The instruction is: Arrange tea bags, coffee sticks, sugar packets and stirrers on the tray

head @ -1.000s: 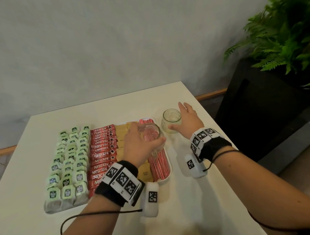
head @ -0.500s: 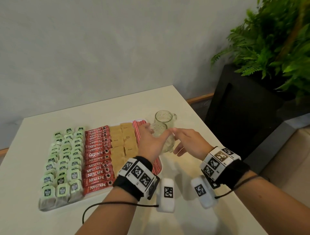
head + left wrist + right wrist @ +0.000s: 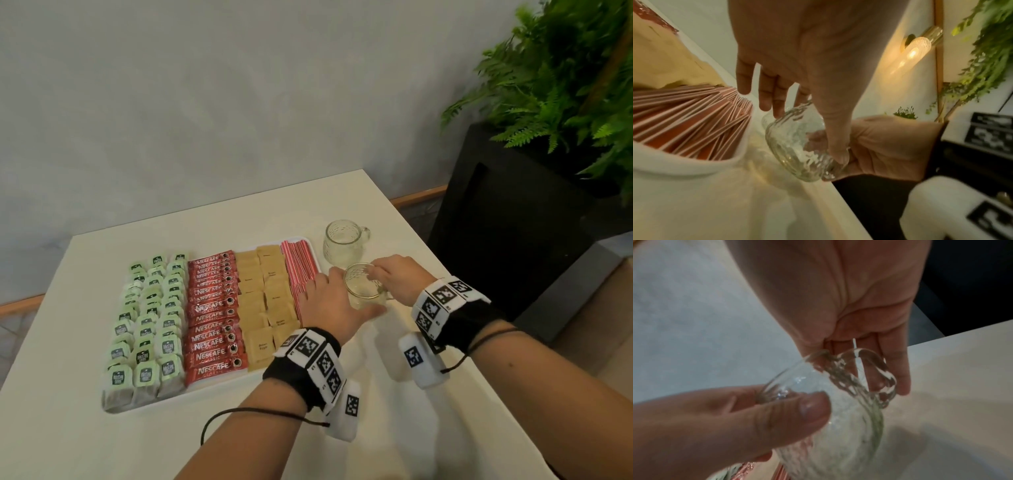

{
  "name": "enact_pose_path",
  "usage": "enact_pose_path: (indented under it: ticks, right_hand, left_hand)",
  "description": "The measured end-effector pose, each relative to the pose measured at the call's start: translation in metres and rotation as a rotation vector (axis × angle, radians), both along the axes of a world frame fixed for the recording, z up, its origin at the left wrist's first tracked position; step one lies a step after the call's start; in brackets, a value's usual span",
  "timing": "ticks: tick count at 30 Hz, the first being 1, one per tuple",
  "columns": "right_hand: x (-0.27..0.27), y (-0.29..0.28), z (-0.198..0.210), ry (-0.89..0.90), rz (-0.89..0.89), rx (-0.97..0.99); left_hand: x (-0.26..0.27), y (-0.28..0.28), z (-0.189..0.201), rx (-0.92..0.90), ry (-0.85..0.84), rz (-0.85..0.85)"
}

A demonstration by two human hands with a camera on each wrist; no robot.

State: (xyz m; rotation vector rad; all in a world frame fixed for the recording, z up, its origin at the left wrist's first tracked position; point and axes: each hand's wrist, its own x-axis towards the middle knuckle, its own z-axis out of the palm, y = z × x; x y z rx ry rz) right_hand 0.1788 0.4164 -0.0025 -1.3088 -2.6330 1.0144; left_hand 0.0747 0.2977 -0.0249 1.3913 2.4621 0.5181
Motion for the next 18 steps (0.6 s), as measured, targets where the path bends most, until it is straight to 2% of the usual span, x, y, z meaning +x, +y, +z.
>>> enact_pose_path:
  ticks: [4, 8, 12, 18]
  right_hand:
    - [-0.007, 0.006, -0.015, -0.034, 0.012, 0.062]
    - [-0.007, 0.008, -0.022, -0.013, 0.002, 0.063]
    - [-0.002, 0.001, -0.012, 0.032, -0.056, -0.007]
    - [0.008, -0.022, 0.023, 0.133, -0.015, 0.137]
  left_hand:
    - [0.002, 0.009, -0.006, -0.076, 0.091, 0.031]
    - [0.002, 0.012, -0.011, -0.087, 0.088, 0.048]
    - [0.003, 0.004, -0.005, -0.083, 0.039, 0.079]
    - [-0.01, -0.035, 0.046, -0.067, -0.005, 0.062]
